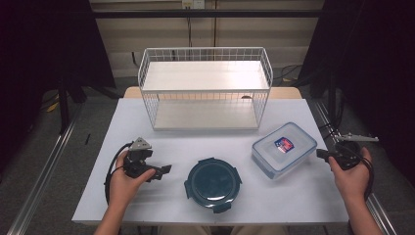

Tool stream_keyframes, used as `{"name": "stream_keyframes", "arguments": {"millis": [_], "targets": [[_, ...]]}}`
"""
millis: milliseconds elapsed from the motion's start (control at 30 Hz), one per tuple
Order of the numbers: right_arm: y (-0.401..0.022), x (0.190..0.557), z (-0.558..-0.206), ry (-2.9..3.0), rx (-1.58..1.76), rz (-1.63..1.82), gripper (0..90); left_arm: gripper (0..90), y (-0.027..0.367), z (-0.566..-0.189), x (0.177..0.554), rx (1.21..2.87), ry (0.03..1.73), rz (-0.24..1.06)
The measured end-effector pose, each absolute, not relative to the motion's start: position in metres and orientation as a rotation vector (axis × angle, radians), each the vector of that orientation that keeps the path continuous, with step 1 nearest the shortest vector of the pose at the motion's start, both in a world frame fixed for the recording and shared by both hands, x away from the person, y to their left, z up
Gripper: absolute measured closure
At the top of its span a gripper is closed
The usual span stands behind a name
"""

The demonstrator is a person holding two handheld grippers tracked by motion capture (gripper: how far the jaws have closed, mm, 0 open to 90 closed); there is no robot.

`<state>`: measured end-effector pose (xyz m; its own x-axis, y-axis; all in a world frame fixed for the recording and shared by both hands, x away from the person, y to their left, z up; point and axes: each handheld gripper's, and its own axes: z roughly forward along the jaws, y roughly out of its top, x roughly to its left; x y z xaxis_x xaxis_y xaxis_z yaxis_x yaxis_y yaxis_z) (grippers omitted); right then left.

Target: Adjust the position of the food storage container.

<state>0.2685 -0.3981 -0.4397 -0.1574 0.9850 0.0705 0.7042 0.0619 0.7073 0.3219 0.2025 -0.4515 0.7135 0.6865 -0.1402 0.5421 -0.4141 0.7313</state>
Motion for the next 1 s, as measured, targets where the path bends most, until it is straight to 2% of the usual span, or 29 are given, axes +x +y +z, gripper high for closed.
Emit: {"name": "stream_keyframes", "arguments": {"millis": [1000], "targets": [[-0.399, 0.290, -0.446, 1.927, 1.645, 0.880, 90.0, 4.0, 0.198, -0.452, 0.322, 2.139, 0.932, 0.203]]}}
